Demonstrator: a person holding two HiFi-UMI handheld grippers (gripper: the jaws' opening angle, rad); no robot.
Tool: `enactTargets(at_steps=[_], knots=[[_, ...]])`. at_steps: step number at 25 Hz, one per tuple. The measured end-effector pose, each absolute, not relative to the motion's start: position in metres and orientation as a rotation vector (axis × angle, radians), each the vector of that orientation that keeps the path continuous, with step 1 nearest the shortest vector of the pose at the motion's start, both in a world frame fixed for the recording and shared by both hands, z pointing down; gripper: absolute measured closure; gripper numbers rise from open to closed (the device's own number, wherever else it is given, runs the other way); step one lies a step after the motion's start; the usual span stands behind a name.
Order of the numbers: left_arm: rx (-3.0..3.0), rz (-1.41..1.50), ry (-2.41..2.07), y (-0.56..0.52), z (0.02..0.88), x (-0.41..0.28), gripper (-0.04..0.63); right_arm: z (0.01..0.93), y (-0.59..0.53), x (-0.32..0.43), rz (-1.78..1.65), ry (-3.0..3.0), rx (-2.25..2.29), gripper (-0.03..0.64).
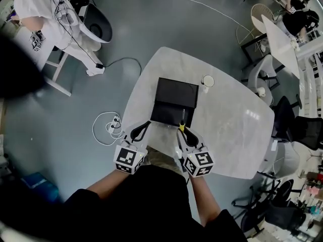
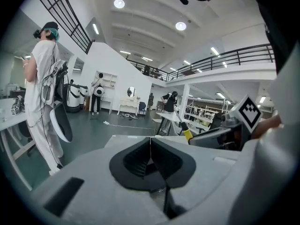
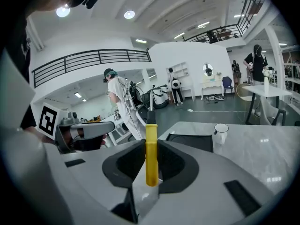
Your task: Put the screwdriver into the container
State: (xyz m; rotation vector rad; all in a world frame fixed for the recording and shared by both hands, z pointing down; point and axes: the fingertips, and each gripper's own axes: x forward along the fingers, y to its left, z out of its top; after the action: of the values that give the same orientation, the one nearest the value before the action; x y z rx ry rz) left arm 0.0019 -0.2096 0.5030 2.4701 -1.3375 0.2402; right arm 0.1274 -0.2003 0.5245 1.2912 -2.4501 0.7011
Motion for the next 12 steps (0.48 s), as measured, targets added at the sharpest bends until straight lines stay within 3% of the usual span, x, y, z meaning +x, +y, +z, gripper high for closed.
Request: enactTargets(at_steps=[12], knots=[[2.408, 0.329, -1.349, -0.261, 0.537, 0.023, 0.578, 0.598, -0.249, 0.149, 0.695, -2.343, 1.037, 0.540]])
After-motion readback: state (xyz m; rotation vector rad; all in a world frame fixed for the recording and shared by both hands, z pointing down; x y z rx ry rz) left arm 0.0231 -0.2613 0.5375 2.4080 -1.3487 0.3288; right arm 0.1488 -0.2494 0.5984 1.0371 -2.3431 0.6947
